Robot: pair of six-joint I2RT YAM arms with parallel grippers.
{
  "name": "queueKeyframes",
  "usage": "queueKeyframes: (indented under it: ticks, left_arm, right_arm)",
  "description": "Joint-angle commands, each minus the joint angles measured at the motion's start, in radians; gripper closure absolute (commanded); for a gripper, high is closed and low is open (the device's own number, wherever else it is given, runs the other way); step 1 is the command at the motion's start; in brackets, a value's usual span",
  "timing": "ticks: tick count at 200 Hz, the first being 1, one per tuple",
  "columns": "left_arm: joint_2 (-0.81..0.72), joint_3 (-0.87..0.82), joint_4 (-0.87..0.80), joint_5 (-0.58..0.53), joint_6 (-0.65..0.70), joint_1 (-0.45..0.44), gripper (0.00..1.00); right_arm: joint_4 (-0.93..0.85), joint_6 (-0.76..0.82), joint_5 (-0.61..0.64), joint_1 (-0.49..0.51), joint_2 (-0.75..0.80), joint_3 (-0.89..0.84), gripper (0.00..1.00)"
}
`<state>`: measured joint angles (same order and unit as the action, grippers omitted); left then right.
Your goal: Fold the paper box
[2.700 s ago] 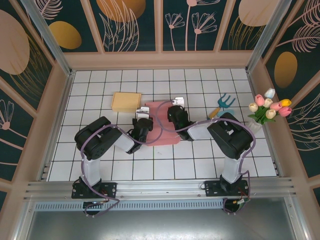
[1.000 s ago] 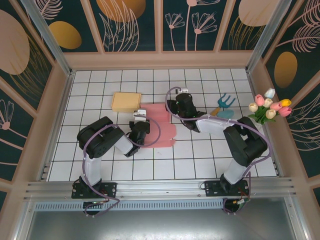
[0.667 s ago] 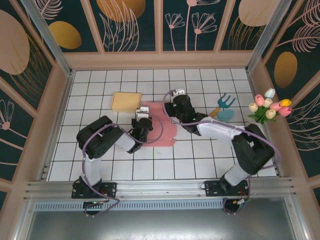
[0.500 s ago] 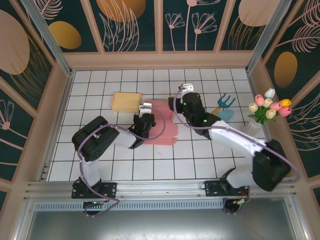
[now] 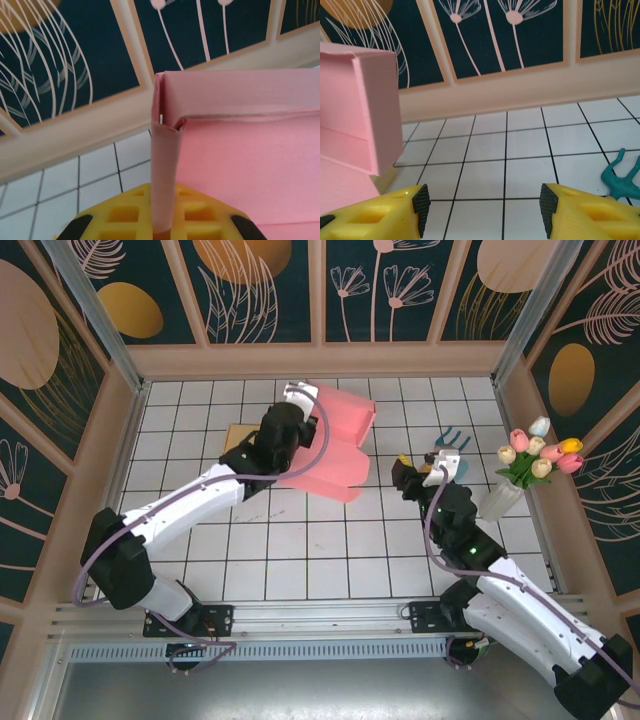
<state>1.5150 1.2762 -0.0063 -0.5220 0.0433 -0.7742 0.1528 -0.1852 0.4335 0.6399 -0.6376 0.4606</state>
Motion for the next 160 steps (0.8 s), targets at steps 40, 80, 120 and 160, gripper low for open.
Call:
queueKeyframes:
  ticks: [40, 80, 120, 160]
  left_arm:
    - [0.033, 0.038, -0.362, -0.038, 0.312, -0.004, 1.00]
    - [0.135, 0.047, -0.421, -0.001, 0.377, -0.004, 1.00]
    - [0.290, 0.059, -0.378, 0.035, 0.382, -0.004, 1.00]
    - [0.447, 0.082, -0.362, 0.075, 0.380, -0.004, 1.00]
  right_arm:
    - [0.072, -0.026, 0.028, -0.012, 0.021, -0.024, 0.36]
    - [0.071, -0.029, 0.023, -0.019, 0.021, -0.030, 0.36]
    - [0.068, -0.025, 0.024, -0.023, 0.020, -0.034, 0.35]
    - [0.069, -0.023, 0.031, -0.030, 0.010, -0.035, 0.35]
